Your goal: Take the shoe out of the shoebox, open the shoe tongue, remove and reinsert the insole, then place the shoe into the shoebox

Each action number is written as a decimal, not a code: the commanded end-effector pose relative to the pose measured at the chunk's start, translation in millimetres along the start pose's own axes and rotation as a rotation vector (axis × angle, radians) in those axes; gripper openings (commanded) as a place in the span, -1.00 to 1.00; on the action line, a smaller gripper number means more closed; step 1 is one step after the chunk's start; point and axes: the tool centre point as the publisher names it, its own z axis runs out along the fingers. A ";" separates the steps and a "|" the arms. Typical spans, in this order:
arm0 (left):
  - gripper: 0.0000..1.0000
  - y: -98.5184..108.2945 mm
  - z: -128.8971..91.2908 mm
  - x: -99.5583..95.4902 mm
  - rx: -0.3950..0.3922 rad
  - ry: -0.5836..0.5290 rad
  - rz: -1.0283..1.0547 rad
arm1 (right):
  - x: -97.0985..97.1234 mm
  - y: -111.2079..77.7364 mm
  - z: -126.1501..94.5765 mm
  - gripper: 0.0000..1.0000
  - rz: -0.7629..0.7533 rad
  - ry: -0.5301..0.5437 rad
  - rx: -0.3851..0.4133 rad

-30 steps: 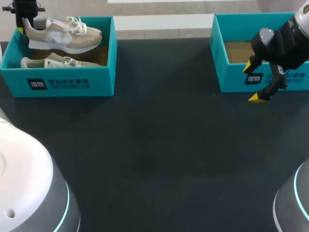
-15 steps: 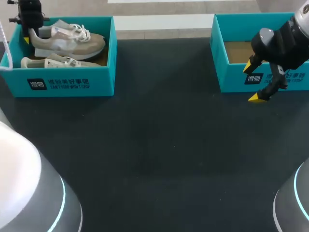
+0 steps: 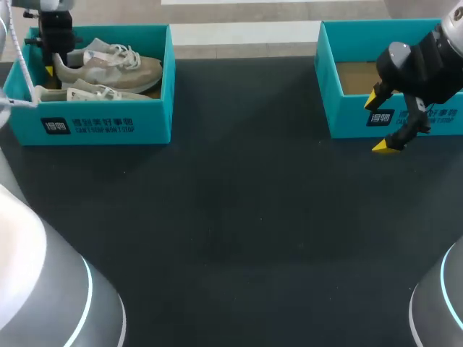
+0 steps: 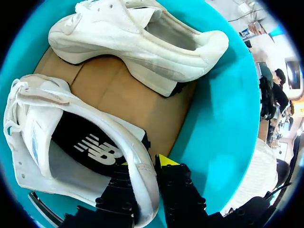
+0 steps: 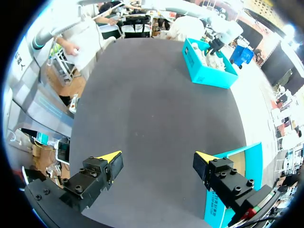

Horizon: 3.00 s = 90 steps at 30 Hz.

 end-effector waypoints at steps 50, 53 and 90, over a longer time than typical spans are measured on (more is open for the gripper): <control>1.00 -68.6 -94.5 37.0 -0.223 -0.199 0.504 | -2.0 1.3 1.1 1.00 0.001 0.003 0.003; 1.00 -80.9 -93.6 47.6 -0.231 -0.229 0.485 | -2.0 1.3 1.1 1.00 0.001 0.003 0.003; 0.71 -127.5 -21.0 62.1 -0.109 -0.210 0.491 | -2.0 1.3 1.1 1.00 0.001 0.003 0.003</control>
